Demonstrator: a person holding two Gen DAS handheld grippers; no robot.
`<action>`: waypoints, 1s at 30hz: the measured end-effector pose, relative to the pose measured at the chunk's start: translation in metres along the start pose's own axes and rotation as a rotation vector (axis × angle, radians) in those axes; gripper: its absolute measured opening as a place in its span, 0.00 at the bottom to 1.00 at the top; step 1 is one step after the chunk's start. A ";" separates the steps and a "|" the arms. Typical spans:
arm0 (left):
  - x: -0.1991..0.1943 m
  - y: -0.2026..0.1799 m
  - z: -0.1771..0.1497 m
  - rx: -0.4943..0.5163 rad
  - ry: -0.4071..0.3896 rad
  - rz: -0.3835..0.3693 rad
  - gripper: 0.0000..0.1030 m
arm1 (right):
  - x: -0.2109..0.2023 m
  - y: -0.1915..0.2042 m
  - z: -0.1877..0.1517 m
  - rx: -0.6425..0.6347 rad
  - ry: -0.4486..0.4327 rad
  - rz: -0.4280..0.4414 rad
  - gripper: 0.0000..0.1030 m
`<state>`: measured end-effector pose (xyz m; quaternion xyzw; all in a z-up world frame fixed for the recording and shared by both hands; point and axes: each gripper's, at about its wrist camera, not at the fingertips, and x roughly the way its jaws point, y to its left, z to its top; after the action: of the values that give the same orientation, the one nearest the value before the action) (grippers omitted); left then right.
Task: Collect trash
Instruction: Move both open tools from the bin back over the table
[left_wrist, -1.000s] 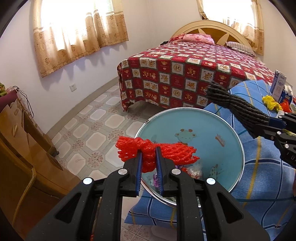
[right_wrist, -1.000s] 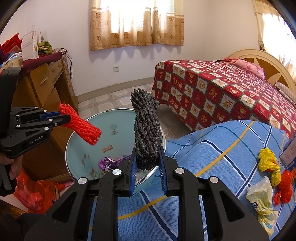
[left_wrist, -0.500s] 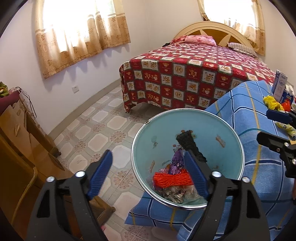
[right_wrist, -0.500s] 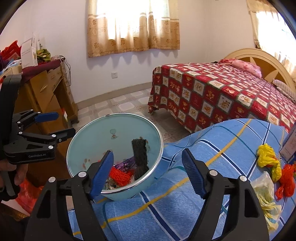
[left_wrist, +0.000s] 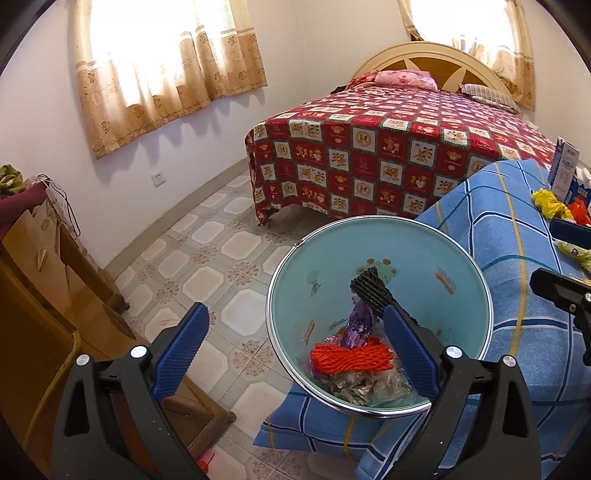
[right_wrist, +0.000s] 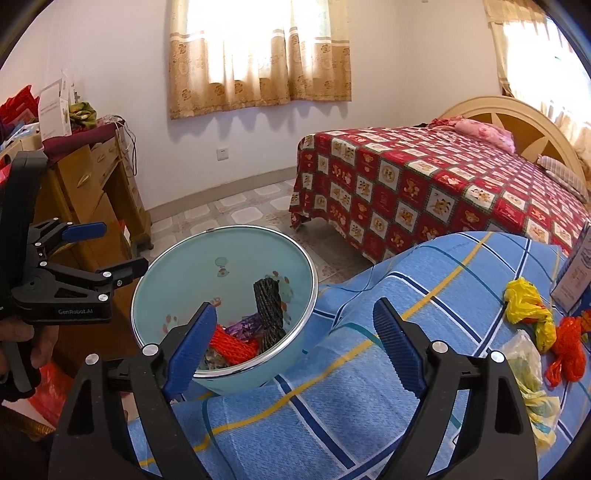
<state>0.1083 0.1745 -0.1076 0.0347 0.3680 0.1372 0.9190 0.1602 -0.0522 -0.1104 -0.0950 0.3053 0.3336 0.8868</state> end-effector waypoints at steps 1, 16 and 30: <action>0.000 0.000 0.000 -0.001 0.002 0.002 0.94 | -0.001 0.000 0.000 0.001 -0.001 -0.003 0.84; 0.003 -0.064 -0.025 0.096 0.060 -0.129 0.94 | -0.030 -0.026 -0.017 0.053 -0.003 -0.101 0.85; -0.014 -0.151 0.006 0.175 -0.044 -0.242 0.94 | -0.114 -0.119 -0.083 0.300 0.011 -0.367 0.85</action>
<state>0.1370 0.0254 -0.1188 0.0733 0.3598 -0.0079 0.9301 0.1301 -0.2342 -0.1114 -0.0178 0.3340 0.1170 0.9351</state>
